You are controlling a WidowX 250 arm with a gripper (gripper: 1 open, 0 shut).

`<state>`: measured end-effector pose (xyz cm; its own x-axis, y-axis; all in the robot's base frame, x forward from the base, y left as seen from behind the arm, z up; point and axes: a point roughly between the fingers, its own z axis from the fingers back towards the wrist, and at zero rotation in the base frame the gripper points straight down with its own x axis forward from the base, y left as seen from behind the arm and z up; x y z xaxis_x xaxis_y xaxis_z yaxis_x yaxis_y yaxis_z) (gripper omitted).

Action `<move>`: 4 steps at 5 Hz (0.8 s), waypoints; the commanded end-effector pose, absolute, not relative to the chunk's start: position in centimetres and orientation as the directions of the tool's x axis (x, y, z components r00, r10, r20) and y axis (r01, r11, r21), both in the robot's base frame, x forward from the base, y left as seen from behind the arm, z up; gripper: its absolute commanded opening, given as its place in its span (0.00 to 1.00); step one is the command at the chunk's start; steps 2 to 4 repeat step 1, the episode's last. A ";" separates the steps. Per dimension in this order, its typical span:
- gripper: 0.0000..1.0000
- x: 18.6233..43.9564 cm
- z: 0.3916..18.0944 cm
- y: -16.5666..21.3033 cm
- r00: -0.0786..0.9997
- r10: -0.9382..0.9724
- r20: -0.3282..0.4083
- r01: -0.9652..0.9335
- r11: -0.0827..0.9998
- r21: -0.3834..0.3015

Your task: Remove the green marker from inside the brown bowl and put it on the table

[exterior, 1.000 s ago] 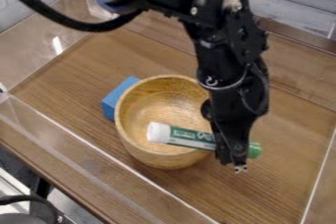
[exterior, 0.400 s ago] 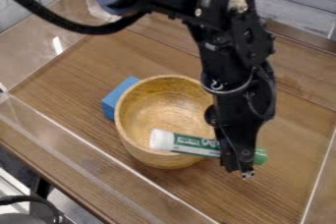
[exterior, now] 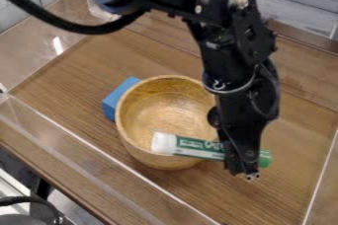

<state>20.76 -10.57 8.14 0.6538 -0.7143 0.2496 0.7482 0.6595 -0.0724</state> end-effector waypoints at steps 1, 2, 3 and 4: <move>0.00 21.3 9.6 -10.9 0.636 -0.712 0.296 0.756 0.653 -0.053; 0.00 21.3 9.6 -10.9 0.636 -0.712 0.296 0.756 0.653 -0.053; 0.00 21.3 9.6 -10.9 0.636 -0.712 0.296 0.756 0.653 -0.053; 0.00 21.3 9.6 -10.9 0.636 -0.712 0.296 0.756 0.653 -0.053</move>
